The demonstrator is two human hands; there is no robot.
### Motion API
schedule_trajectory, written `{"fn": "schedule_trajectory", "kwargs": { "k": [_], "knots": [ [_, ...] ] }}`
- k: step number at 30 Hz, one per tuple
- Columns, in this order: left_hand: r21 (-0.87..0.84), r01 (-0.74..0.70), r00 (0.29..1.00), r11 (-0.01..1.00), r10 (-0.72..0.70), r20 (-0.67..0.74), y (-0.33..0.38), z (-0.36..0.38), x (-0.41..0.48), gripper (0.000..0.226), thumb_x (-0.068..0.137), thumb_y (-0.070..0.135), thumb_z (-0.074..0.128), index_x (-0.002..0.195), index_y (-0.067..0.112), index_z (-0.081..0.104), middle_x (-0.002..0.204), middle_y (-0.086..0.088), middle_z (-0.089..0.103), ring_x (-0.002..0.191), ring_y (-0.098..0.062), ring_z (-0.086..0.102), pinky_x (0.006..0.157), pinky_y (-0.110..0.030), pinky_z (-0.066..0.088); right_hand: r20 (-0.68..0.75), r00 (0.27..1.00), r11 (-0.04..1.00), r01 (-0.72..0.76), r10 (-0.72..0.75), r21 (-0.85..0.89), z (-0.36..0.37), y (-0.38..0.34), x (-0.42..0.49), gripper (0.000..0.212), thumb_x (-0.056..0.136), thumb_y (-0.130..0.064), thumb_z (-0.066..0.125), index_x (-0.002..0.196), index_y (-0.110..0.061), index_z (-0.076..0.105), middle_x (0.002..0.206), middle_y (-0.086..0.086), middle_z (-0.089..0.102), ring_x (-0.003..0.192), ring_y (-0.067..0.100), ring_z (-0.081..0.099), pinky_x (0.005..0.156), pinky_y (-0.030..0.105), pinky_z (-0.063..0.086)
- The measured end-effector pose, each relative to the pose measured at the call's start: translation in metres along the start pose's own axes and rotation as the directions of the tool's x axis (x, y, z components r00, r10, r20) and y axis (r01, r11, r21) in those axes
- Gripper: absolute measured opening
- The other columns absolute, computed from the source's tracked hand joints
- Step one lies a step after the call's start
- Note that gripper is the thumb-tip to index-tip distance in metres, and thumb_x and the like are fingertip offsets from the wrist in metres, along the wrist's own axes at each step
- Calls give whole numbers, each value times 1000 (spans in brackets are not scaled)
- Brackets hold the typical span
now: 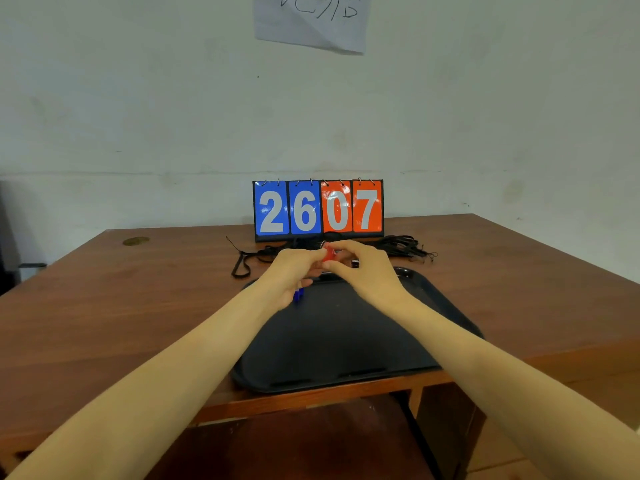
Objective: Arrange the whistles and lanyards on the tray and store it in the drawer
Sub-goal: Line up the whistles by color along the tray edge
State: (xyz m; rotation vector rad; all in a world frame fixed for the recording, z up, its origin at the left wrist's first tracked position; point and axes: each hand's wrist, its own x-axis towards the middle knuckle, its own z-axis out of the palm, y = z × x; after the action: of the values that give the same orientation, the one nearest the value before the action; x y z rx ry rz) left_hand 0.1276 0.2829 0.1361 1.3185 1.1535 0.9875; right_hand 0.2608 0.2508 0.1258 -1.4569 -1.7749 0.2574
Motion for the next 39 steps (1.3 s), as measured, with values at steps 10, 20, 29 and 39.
{"fn": "schedule_trajectory", "kwargs": {
  "k": [10, 20, 29, 39],
  "knots": [
    [461, -128, 986, 878, 162, -33, -12, -20, 19, 34, 91, 36, 53, 113, 12, 61, 104, -2, 62, 91, -12, 55, 79, -26, 42, 109, 989, 994, -104, 100, 23, 12, 11, 9, 39, 78, -25, 73, 113, -17, 57, 103, -3, 64, 90, 4, 55, 82, 18, 45],
    [900, -238, 952, 366, 270, 142, -44, -58, 31, 47, 83, 44, 62, 127, 30, 55, 135, 4, 53, 128, -22, 38, 103, -44, 27, 321, 928, 966, -118, 189, -228, 40, 22, 27, 37, 81, -29, 69, 116, -24, 59, 111, -1, 65, 106, 17, 59, 100, 47, 44],
    [921, -264, 933, 285, 319, 168, -49, -52, 33, 39, 86, 43, 58, 123, 32, 56, 127, 6, 56, 122, -19, 36, 95, -38, 24, 341, 920, 957, -101, 194, -272, 44, 25, 32, 40, 80, -32, 69, 117, -25, 56, 117, 1, 62, 112, 21, 55, 101, 50, 42],
    [835, -239, 923, 496, 382, 37, -38, -61, 45, 43, 87, 47, 55, 126, 27, 53, 117, 8, 64, 116, -14, 52, 102, -40, 24, 194, 968, 975, -121, 158, -187, 33, 28, 49, 32, 88, -32, 60, 118, -23, 59, 118, 0, 64, 110, 16, 57, 101, 42, 44]
  ]
}}
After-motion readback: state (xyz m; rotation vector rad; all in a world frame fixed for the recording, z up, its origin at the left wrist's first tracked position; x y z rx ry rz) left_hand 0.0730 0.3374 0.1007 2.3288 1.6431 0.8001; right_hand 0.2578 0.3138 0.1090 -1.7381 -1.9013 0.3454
